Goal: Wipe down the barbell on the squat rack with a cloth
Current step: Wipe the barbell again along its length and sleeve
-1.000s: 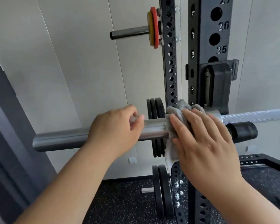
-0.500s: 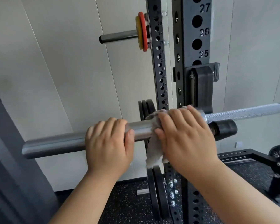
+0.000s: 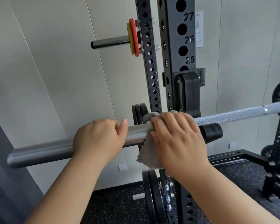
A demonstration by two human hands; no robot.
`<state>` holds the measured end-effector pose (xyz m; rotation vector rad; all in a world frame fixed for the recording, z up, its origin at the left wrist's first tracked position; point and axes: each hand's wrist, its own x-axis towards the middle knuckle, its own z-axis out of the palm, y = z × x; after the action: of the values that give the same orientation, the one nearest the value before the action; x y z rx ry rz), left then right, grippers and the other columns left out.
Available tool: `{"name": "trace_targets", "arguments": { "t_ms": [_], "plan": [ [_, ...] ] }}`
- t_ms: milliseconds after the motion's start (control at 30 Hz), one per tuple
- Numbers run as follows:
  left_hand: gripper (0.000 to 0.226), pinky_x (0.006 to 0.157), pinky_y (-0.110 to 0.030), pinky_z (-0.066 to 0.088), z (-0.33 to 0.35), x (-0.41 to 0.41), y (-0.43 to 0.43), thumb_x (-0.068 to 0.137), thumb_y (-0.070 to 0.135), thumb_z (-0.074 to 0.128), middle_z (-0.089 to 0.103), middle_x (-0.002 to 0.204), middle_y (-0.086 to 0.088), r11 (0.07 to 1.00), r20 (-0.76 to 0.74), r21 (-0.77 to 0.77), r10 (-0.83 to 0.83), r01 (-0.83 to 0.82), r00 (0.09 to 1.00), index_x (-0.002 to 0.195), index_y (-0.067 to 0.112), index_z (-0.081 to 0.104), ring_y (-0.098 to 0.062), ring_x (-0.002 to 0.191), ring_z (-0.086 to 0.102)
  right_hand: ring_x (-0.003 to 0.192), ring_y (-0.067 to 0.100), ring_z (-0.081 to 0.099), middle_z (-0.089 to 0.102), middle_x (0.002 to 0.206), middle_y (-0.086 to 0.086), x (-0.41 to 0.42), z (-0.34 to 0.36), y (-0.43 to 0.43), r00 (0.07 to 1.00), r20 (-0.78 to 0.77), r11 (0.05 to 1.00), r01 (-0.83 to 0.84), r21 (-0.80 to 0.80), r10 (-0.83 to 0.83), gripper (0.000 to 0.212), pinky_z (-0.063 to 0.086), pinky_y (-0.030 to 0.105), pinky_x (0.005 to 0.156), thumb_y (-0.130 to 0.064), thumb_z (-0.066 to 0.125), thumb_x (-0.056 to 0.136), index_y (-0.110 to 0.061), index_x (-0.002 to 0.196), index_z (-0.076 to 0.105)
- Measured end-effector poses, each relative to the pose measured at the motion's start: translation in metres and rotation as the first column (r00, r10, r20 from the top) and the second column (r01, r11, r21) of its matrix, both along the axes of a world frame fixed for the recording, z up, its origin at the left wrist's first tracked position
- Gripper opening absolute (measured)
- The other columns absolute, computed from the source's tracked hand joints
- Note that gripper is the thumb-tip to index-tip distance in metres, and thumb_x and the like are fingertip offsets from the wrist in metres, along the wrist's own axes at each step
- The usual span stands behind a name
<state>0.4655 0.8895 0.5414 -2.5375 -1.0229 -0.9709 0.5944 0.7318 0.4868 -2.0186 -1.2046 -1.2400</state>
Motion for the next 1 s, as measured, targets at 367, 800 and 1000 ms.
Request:
{"name": "trace_targets", "arguments": {
  "t_ms": [367, 800, 1000],
  "plan": [
    [0.038, 0.083, -0.049, 0.042, -0.070, -0.005, -0.001, 0.101, 0.037, 0.044, 0.068, 0.102, -0.012, 0.904, 0.320, 0.420, -0.231, 0.081, 0.919, 0.105, 0.008, 0.068, -0.038, 0.090, 0.057, 0.129, 0.034, 0.056, 0.059, 0.141, 0.011, -0.024, -0.004, -0.001, 0.996, 0.015, 0.983, -0.082, -0.165, 0.086, 0.056, 0.036, 0.046, 0.114, -0.029, 0.046, 0.097, -0.011, 0.150, 0.054],
    [0.032, 0.059, -0.032, 0.041, 0.013, -0.008, 0.007, 0.099, 0.046, 0.047, 0.062, 0.069, 0.009, 0.974, 0.093, 0.061, -0.222, 0.217, 0.971, 0.079, 0.024, 0.061, -0.025, 0.067, 0.058, 0.125, 0.030, 0.060, 0.066, 0.129, 0.006, 0.003, 0.004, -0.008, 0.999, 0.017, 0.990, -0.027, -0.140, 0.029, 0.039, 0.029, 0.042, 0.124, -0.035, 0.049, 0.105, -0.011, 0.132, 0.064],
    [0.066, 0.069, -0.034, 0.050, 0.018, 0.001, 0.005, 0.102, 0.062, 0.027, 0.059, 0.069, -0.001, 0.991, -0.167, -0.119, -0.086, 0.066, 0.982, 0.066, 0.015, 0.055, -0.029, 0.073, 0.059, 0.136, 0.036, 0.055, 0.069, 0.124, 0.012, -0.015, 0.004, 0.002, 0.977, -0.166, 0.991, 0.134, 0.012, -0.130, 0.041, 0.030, 0.050, 0.124, -0.041, 0.042, 0.107, -0.009, 0.113, 0.067]
  ]
}}
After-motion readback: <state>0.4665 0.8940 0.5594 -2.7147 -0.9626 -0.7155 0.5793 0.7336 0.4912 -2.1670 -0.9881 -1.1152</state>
